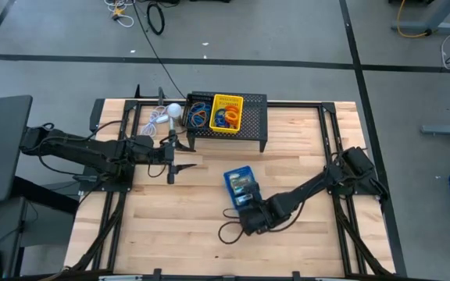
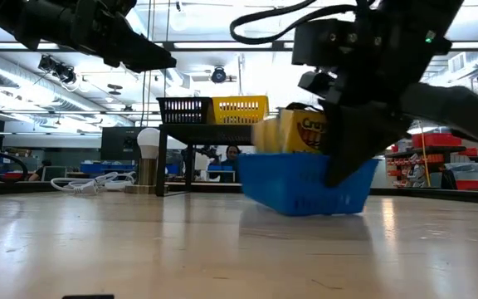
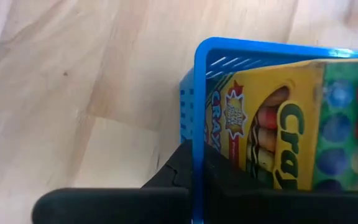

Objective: Pick & Place Office Desk Supplies
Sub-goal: Put the blue basket on the shelf

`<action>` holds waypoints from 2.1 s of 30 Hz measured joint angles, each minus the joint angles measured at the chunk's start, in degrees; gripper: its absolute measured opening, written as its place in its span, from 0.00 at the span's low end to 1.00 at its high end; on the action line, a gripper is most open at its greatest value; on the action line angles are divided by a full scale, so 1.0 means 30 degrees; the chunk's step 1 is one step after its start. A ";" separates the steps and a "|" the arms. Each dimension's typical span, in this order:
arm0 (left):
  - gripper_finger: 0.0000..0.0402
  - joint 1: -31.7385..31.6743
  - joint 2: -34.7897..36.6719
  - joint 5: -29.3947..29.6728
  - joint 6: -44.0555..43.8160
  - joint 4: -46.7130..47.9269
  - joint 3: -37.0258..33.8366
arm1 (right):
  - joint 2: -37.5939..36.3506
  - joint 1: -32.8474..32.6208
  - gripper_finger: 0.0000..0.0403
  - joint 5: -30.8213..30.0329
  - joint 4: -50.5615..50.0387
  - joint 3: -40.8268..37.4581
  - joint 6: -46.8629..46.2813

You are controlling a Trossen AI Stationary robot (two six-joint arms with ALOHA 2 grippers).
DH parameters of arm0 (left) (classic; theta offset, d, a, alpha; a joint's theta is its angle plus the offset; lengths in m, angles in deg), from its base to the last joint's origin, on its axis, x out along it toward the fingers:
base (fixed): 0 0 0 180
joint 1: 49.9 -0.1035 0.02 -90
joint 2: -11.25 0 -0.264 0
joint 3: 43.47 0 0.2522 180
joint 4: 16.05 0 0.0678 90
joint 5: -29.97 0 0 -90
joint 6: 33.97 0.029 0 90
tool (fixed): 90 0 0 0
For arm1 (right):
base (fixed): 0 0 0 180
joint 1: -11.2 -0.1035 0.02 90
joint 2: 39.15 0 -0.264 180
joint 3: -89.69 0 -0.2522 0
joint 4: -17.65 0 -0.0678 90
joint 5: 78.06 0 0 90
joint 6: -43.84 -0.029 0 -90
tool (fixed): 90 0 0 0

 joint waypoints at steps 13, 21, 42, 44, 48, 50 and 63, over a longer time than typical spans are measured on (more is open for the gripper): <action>0.56 0.0000 0.0000 0.0007 -0.0029 -0.0257 0.0007 | 0.0041 -0.1483 0.01 -0.3466 -0.7020 0.2716 -0.5512; 0.56 0.0000 0.0000 -0.0505 -0.0194 -0.0257 0.0007 | -0.0017 -0.0837 0.01 -0.4351 -1.0818 0.5781 -0.6035; 0.56 -0.0004 -0.0022 -0.0597 -0.0527 -0.0097 0.0007 | -0.1983 0.4640 0.01 -0.5318 -1.5805 0.9357 -0.2627; 0.56 -0.0005 -0.0022 -0.0739 -0.0532 -0.0103 0.0007 | -0.2708 0.5352 0.01 -0.5099 -1.5248 0.9357 -0.1932; 0.56 0.0000 -0.0022 -0.0947 -0.0532 -0.0104 0.0007 | -0.3885 0.7006 0.01 -0.3059 -1.4054 0.9364 -0.0212; 0.56 -0.0007 -0.0022 -0.0940 -0.0532 -0.0104 0.0007 | -0.4275 0.7780 0.01 -0.2170 -1.3333 0.9357 0.0906; 0.56 -0.0002 -0.0022 -0.0940 -0.0495 -0.0111 0.0007 | -0.4527 1.2657 0.01 0.1235 -1.0541 0.7561 0.5137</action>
